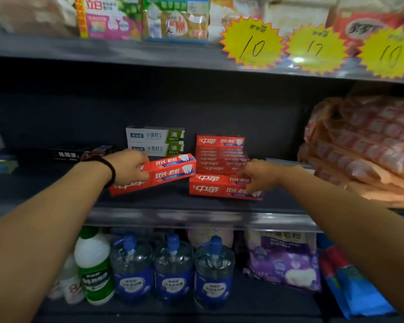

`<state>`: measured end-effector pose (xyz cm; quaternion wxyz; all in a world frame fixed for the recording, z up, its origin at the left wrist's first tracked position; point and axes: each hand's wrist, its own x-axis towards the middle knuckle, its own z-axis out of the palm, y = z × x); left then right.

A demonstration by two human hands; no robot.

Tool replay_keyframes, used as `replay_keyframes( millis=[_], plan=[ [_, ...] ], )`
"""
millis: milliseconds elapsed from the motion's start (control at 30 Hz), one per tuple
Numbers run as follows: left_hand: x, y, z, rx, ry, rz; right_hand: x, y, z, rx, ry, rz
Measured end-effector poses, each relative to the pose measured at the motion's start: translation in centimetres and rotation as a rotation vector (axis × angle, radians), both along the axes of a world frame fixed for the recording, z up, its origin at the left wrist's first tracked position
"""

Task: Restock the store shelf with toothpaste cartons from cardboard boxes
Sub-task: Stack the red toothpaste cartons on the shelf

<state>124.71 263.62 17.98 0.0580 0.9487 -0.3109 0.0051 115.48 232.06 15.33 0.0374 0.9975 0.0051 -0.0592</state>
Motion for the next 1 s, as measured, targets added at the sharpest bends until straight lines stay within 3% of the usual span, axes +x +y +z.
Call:
replay_keyframes(
  millis=[233,633,1000],
  plan=[
    [2.8,-0.5,-1.2,-0.017,0.019,-0.001,3.8,-0.6,-1.2,-0.046,-0.005,-0.005],
    [3.0,-1.2,-1.8,-0.036,0.047,-0.011,4.3,0.0,-2.8,-0.166,-0.275,0.084],
    [3.6,-2.2,-2.3,-0.017,0.056,-0.051,5.8,0.2,-3.2,-0.1,-0.236,0.05]
  ],
)
